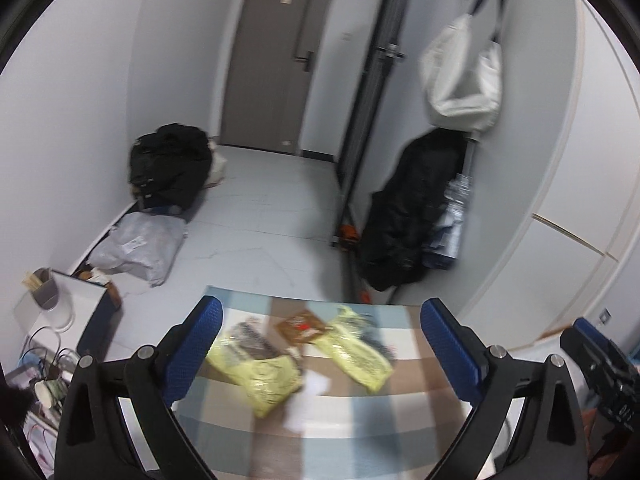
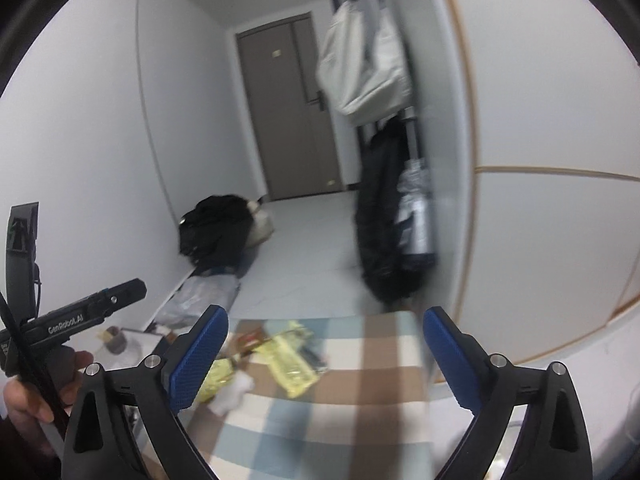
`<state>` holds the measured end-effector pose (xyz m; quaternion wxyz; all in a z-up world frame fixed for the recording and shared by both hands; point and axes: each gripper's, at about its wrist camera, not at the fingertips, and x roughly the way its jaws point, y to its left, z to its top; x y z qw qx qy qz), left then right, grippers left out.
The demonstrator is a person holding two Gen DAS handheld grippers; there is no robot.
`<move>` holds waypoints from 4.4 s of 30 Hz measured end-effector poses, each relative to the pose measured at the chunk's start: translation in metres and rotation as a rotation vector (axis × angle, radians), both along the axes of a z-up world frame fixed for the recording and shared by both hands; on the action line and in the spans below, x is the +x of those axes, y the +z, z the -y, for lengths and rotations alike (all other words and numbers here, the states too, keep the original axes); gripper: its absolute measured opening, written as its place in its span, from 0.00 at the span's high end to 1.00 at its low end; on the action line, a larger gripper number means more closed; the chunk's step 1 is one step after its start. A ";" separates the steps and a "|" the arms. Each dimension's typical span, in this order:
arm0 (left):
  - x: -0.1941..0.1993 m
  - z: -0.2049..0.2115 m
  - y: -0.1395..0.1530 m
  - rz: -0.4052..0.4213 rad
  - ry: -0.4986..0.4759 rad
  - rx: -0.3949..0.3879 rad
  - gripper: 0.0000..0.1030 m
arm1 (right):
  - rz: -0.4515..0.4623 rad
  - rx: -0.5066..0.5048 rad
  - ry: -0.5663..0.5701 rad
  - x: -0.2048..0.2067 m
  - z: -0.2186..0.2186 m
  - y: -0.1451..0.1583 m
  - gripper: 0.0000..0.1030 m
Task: Collect trash
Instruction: 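Move both open tools back over the checked table, then grasp the white foam piece with the right tool, then grasp the clear-and-yellow bread bag with the left tool while the right tool holds the foam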
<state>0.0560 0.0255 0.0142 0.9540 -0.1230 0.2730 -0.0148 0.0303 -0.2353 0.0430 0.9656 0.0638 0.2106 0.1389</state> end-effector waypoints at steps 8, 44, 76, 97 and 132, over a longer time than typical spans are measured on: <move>0.011 -0.047 -0.037 -0.056 0.067 -0.064 0.05 | -0.083 -0.018 0.116 0.026 -0.066 -0.039 0.04; 0.038 -0.140 -0.102 -0.257 0.160 -0.256 0.05 | -0.509 -0.202 0.293 0.118 -0.185 -0.187 0.24; 0.036 -0.134 -0.101 -0.265 0.144 -0.266 0.05 | -0.675 -0.265 0.423 0.058 -0.151 -0.174 0.68; 0.037 -0.108 -0.090 -0.225 0.102 -0.051 0.05 | -0.616 -0.209 0.309 0.065 -0.133 -0.185 0.68; 0.136 -0.022 -0.174 -0.695 -0.675 0.409 0.03 | -0.597 0.073 0.391 0.077 -0.079 -0.193 0.69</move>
